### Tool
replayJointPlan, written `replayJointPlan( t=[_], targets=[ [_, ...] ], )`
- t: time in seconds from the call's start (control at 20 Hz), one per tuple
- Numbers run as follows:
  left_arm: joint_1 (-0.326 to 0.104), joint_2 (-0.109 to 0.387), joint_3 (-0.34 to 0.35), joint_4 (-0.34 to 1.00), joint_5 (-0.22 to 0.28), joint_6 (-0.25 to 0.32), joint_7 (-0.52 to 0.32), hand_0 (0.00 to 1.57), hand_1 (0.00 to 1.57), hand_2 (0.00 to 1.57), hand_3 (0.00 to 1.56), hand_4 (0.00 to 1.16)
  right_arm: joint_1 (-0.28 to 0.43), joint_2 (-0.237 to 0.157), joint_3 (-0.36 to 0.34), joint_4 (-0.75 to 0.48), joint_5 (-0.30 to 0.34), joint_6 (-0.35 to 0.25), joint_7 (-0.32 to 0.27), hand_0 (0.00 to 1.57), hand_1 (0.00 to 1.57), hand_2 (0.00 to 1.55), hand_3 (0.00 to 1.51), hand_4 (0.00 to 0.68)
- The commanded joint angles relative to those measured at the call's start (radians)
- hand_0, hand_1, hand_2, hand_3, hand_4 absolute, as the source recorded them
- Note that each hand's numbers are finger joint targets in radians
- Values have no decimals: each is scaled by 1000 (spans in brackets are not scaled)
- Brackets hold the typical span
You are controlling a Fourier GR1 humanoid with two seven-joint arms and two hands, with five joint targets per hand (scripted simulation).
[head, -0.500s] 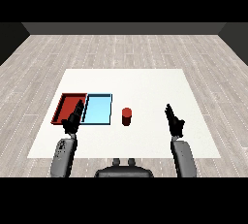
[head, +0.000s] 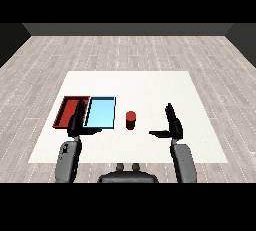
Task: Pick the red can and put it in the red box
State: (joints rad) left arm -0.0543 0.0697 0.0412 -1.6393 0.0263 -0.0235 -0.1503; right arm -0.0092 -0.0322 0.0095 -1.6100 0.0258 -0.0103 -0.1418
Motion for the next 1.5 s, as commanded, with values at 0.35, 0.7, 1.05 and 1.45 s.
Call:
replayJointPlan(
  t=[0.35,0.7,1.05,1.45],
  targets=[
    [-42,-65,-19,91,-40,38,-228,0,0,0,0,0,-1,31,24,-1,-12,10,-168,0,0,0,0,0],
    [-29,3,64,116,55,-51,-275,0,0,0,0,0,4,31,61,22,-17,3,-157,0,0,0,0,0],
    [4,-14,52,93,84,-68,-273,0,0,0,0,0,-73,28,8,149,-91,66,-165,0,0,0,0,0],
    [33,-43,5,30,63,-28,-257,0,0,0,0,0,-84,32,86,252,-124,-6,-196,0,0,0,0,0]
  ],
)
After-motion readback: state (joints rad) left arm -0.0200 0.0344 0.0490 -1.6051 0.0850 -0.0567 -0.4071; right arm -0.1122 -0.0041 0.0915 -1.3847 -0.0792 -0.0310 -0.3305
